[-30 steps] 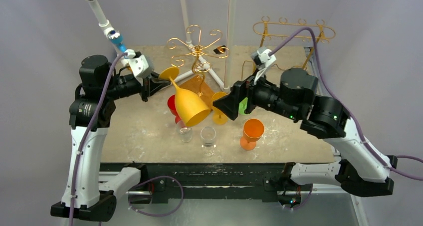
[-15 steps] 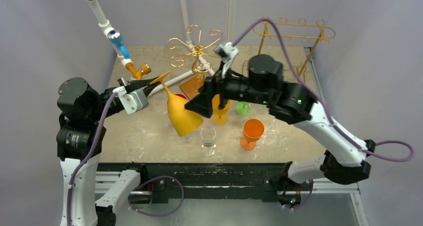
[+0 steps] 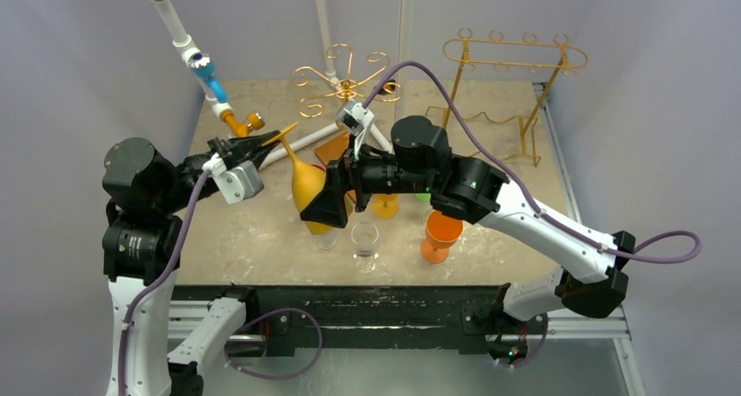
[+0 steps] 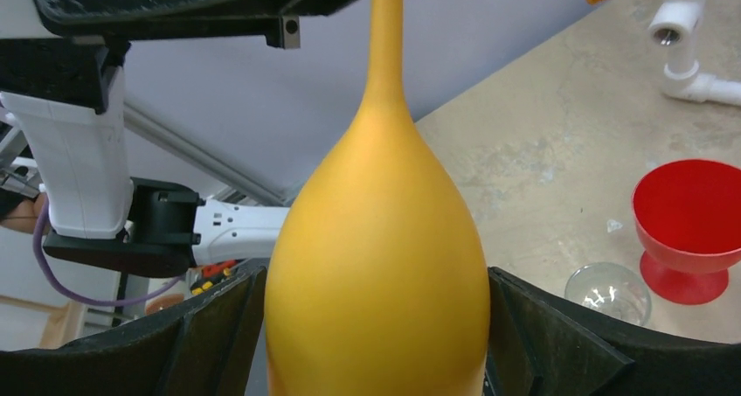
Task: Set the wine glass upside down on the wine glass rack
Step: Turn the wine glass upside down at the wine rack.
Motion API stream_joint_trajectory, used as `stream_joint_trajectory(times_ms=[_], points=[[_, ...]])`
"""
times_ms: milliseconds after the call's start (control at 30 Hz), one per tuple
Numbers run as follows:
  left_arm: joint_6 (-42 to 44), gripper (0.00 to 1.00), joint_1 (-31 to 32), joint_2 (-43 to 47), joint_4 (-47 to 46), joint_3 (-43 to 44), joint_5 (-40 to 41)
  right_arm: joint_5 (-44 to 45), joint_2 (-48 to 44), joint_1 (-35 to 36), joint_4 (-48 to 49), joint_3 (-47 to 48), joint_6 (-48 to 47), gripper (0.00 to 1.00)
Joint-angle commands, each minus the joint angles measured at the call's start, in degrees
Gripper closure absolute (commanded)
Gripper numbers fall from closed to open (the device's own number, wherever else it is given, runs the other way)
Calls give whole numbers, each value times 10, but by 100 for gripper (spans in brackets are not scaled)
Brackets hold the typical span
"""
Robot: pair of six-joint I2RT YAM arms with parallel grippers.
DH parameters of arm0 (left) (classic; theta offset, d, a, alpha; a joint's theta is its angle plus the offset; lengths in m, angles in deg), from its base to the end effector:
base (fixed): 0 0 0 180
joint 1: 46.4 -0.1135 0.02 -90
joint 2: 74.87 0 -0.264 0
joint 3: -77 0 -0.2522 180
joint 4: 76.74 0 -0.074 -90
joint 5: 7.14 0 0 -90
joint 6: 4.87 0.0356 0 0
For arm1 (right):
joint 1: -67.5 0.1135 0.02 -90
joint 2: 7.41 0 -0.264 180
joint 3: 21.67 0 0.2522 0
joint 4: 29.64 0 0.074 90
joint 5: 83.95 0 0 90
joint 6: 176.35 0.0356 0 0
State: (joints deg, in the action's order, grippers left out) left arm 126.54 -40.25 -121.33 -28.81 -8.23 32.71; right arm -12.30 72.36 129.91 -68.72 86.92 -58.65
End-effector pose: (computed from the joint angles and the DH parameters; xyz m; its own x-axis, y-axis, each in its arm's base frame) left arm 0.0992 -0.0382 0.4938 0.5552 0.3665 -0.7466 0.6196 0.4166 0.6652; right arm 0.1291 0.2712 0.4757 -0.5308 -0.0631 -0.8452 -0.8335 0.2195 0.5071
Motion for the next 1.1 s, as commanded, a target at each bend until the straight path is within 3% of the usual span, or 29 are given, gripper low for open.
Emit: stream_joint_trajectory(times_ms=[0, 33, 133, 167, 267, 300, 367, 533, 733, 1067], points=[[35, 100, 2, 0, -49, -6, -9, -23, -16, 10, 47, -25, 19, 1], [35, 100, 2, -1, -48, -5, -9, -17, -19, 10, 50, -28, 21, 4], [21, 100, 2, -4, -49, -3, -9, 12, -27, 10, 46, -26, 18, 31], [4, 88, 2, -6, -52, -1, -6, 35, -31, 10, 38, -22, 11, 37], [-47, 26, 2, -16, -44, 12, 3, 107, -51, 5, 13, -10, -17, 47], [-61, 11, 2, -19, -38, 18, 7, 128, -61, -1, 7, -8, -26, 49], [-99, 1, 2, -26, -36, 28, 22, 176, -77, -15, -6, -5, -47, 50], [-189, 0, 2, -31, -33, 40, 58, 314, -114, -73, -46, -11, -94, 50], [-262, 0, 2, -54, 13, 67, 45, 415, -171, -226, -3, -106, -137, 65], [-279, 0, 2, -62, 23, 47, 42, 429, -194, -395, 144, -253, -155, 66]])
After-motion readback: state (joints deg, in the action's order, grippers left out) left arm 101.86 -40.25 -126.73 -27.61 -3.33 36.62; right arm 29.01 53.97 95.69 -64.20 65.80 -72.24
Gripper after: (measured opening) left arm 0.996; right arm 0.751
